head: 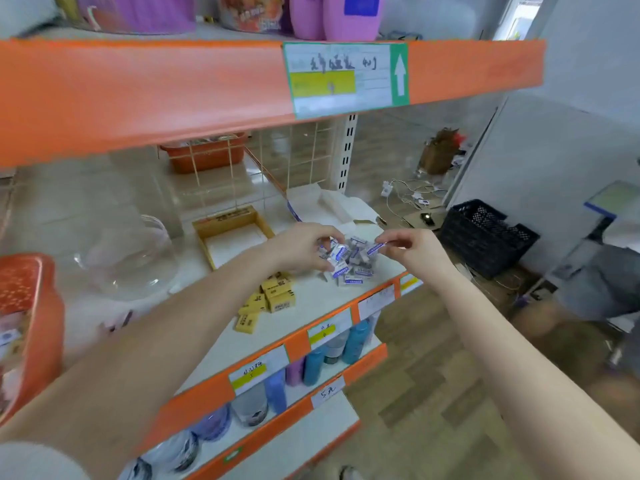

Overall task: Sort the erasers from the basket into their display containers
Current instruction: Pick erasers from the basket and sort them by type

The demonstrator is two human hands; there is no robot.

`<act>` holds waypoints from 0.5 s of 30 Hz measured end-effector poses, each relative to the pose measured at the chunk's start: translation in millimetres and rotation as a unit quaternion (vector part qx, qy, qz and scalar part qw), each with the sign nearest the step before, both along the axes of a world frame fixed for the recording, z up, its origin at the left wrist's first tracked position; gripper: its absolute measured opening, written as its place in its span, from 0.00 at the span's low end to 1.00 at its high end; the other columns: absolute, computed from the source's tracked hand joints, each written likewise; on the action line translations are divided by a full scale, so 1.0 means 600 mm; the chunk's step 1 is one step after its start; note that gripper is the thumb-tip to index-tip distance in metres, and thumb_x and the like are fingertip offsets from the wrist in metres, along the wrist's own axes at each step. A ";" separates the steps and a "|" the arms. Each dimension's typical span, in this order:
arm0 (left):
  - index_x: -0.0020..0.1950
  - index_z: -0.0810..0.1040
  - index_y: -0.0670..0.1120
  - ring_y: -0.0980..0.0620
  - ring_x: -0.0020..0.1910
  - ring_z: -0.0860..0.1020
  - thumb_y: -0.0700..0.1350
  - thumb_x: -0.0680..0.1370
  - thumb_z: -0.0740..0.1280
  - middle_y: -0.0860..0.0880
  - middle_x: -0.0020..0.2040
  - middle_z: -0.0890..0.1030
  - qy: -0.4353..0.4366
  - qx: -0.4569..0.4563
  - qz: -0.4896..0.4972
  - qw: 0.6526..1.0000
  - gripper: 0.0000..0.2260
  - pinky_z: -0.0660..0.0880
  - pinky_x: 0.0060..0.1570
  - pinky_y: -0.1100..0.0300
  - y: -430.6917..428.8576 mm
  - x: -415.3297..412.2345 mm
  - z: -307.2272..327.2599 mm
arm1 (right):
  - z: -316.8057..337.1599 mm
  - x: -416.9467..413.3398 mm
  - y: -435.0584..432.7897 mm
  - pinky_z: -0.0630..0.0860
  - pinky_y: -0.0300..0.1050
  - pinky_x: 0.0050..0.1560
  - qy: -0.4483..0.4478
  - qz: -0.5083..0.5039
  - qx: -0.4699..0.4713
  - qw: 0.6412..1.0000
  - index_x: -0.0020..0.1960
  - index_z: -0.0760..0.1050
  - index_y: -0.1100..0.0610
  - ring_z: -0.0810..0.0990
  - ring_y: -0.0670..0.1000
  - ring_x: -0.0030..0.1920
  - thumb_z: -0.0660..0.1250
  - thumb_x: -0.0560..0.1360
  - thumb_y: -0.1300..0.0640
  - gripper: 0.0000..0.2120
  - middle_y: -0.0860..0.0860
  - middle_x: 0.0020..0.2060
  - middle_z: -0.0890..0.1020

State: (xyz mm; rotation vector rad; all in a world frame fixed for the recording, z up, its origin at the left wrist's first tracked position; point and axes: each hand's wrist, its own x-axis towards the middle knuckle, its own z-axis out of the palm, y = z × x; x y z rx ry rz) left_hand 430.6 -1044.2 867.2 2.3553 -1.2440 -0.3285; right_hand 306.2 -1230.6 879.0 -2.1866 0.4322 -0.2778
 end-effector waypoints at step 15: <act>0.71 0.68 0.52 0.52 0.57 0.75 0.47 0.71 0.74 0.49 0.58 0.77 -0.007 0.010 -0.017 1.000 0.30 0.68 0.53 0.62 0.000 -0.021 -0.034 | -0.043 0.008 0.019 0.76 0.41 0.48 0.000 0.013 -0.115 0.993 0.49 0.77 0.52 0.77 0.47 0.47 0.67 0.72 0.66 0.11 0.45 0.46 0.77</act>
